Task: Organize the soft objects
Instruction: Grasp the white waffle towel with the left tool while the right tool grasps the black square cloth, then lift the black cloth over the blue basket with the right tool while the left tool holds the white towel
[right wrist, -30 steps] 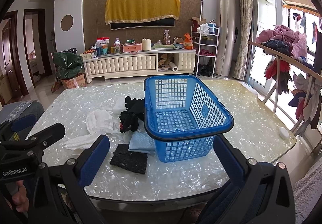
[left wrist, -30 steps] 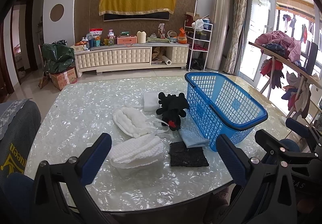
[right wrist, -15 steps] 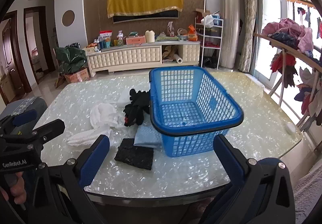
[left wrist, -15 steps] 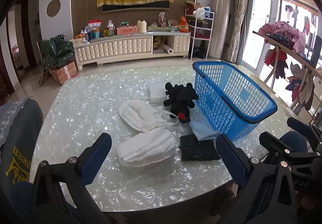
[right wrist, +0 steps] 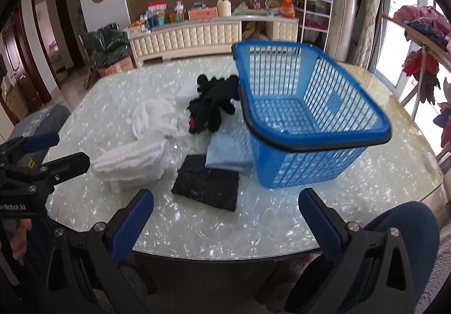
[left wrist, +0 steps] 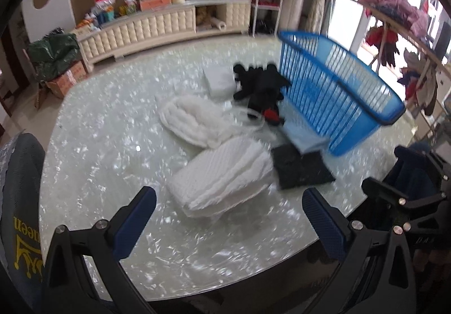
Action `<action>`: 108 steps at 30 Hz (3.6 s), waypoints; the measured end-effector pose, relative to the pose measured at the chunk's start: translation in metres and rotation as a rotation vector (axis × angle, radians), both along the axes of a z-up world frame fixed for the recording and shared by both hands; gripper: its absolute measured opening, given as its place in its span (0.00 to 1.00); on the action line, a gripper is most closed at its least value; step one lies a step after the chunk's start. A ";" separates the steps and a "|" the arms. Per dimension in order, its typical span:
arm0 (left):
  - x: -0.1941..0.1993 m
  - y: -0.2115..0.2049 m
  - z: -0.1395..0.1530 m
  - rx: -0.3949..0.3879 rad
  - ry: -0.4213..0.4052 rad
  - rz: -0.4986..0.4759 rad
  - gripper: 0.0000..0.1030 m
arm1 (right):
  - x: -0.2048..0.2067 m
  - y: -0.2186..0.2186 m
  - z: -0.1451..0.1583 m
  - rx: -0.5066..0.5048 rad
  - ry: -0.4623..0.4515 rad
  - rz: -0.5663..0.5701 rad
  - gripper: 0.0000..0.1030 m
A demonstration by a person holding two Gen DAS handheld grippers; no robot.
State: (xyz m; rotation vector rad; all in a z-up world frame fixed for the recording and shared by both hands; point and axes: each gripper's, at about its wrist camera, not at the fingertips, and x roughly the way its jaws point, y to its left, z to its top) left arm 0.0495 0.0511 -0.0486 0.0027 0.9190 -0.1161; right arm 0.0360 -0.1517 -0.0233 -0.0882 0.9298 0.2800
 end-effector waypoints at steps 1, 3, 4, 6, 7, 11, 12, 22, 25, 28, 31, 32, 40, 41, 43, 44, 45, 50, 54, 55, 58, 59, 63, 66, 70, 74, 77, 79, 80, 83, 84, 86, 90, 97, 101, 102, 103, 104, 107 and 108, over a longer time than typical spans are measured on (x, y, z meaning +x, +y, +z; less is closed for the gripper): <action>0.003 0.002 -0.005 0.001 0.023 -0.012 1.00 | 0.001 0.001 -0.003 -0.004 0.010 0.003 1.00; 0.009 0.006 -0.014 0.003 0.065 -0.033 1.00 | 0.005 0.006 -0.008 -0.014 0.031 0.012 1.00; 0.013 0.007 -0.019 0.006 0.085 -0.053 1.00 | 0.005 0.009 -0.009 -0.017 0.039 0.016 1.00; 0.018 0.009 -0.026 0.021 0.106 -0.082 1.00 | 0.007 0.013 -0.013 -0.024 0.054 0.025 0.99; 0.021 0.010 -0.029 0.032 0.115 -0.098 1.00 | 0.009 0.015 -0.015 -0.027 0.063 0.031 0.95; 0.033 0.012 -0.037 0.045 0.144 -0.161 1.00 | 0.014 0.022 -0.025 -0.038 0.096 0.041 0.93; 0.035 0.012 -0.039 0.048 0.147 -0.176 1.00 | 0.015 0.023 -0.026 -0.043 0.101 0.045 0.93; 0.052 0.002 -0.049 0.129 0.149 -0.382 1.00 | 0.026 0.044 -0.048 -0.090 0.160 0.109 0.88; 0.060 -0.001 -0.056 0.157 0.159 -0.444 1.00 | 0.032 0.049 -0.055 -0.103 0.174 0.122 0.85; 0.070 -0.003 -0.066 0.155 0.180 -0.480 1.00 | 0.041 0.053 -0.064 -0.114 0.193 0.125 0.84; 0.078 -0.003 -0.076 0.153 0.199 -0.485 0.93 | 0.049 0.053 -0.073 -0.128 0.224 0.119 0.81; 0.082 -0.004 -0.079 0.144 0.205 -0.487 0.92 | 0.050 0.052 -0.076 -0.133 0.230 0.117 0.80; 0.094 -0.010 -0.102 0.141 0.243 -0.519 0.84 | 0.060 0.054 -0.095 -0.172 0.258 0.139 0.80; 0.095 -0.010 -0.103 0.141 0.248 -0.521 0.84 | 0.061 0.054 -0.097 -0.174 0.263 0.142 0.80; 0.097 -0.011 -0.105 0.141 0.253 -0.525 0.84 | 0.065 0.053 -0.099 -0.174 0.262 0.142 0.80; 0.098 -0.012 -0.107 0.144 0.254 -0.525 0.84 | 0.068 0.053 -0.101 -0.171 0.261 0.142 0.80; 0.098 -0.012 -0.108 0.149 0.254 -0.526 0.84 | 0.070 0.053 -0.102 -0.171 0.259 0.142 0.79; 0.099 -0.015 -0.112 0.158 0.254 -0.515 0.79 | 0.077 0.059 -0.109 -0.172 0.242 0.160 0.78; 0.102 -0.009 -0.110 0.146 0.252 -0.492 0.61 | 0.077 0.055 -0.107 -0.167 0.229 0.165 0.55; 0.101 -0.008 -0.109 0.141 0.250 -0.485 0.51 | 0.078 0.059 -0.104 -0.173 0.226 0.164 0.42; 0.105 0.004 -0.103 0.126 0.244 -0.427 0.33 | 0.081 0.055 -0.101 -0.198 0.218 0.155 0.19; 0.107 0.008 -0.101 0.123 0.242 -0.412 0.32 | 0.083 0.054 -0.101 -0.198 0.219 0.153 0.18; 0.108 0.015 -0.099 0.111 0.242 -0.395 0.26 | 0.086 0.049 -0.099 -0.195 0.218 0.136 0.08; 0.102 0.015 -0.094 0.088 0.262 -0.379 0.26 | 0.083 0.045 -0.095 -0.201 0.218 0.135 0.07; 0.085 0.019 -0.087 0.055 0.272 -0.348 0.26 | 0.070 0.045 -0.086 -0.208 0.195 0.153 0.07; 0.064 0.023 -0.068 0.035 0.249 -0.323 0.26 | 0.061 0.047 -0.076 -0.187 0.180 0.171 0.07; 0.050 0.021 -0.056 0.047 0.231 -0.307 0.26 | 0.055 0.042 -0.067 -0.163 0.170 0.186 0.07; 0.043 0.020 -0.049 0.046 0.223 -0.298 0.26 | 0.050 0.043 -0.058 -0.146 0.166 0.196 0.07; 0.036 0.017 -0.044 0.041 0.217 -0.292 0.26 | 0.048 0.041 -0.054 -0.135 0.163 0.202 0.06; 0.031 0.014 -0.035 0.021 0.202 -0.288 0.26 | 0.036 0.042 -0.041 -0.112 0.142 0.213 0.06; 0.030 0.013 -0.033 0.016 0.199 -0.288 0.26 | 0.034 0.041 -0.038 -0.109 0.138 0.212 0.06; 0.025 0.008 -0.024 0.007 0.188 -0.291 0.26 | 0.033 0.043 -0.032 -0.104 0.127 0.213 0.06; 0.025 -0.002 -0.011 0.003 0.170 -0.297 0.26 | 0.028 0.041 -0.019 -0.113 0.088 0.217 0.06; 0.028 -0.014 0.018 -0.028 0.137 -0.307 0.26 | 0.029 0.033 0.012 -0.112 0.044 0.228 0.06; 0.036 -0.018 0.028 -0.069 0.124 -0.314 0.27 | 0.031 0.019 0.032 -0.098 0.025 0.214 0.06; 0.037 -0.020 0.030 -0.072 0.121 -0.314 0.27 | 0.033 0.016 0.036 -0.098 0.019 0.207 0.06; 0.040 -0.022 0.031 -0.072 0.117 -0.315 0.27 | 0.041 0.015 0.035 -0.096 0.017 0.201 0.06; 0.043 -0.024 0.033 -0.068 0.111 -0.318 0.27 | 0.044 0.012 0.038 -0.095 0.012 0.194 0.06; 0.050 -0.031 0.035 -0.065 0.109 -0.321 0.27 | 0.048 0.002 0.048 -0.097 -0.003 0.174 0.06; 0.051 -0.032 0.036 -0.065 0.108 -0.323 0.27 | 0.049 -0.002 0.051 -0.101 -0.007 0.167 0.06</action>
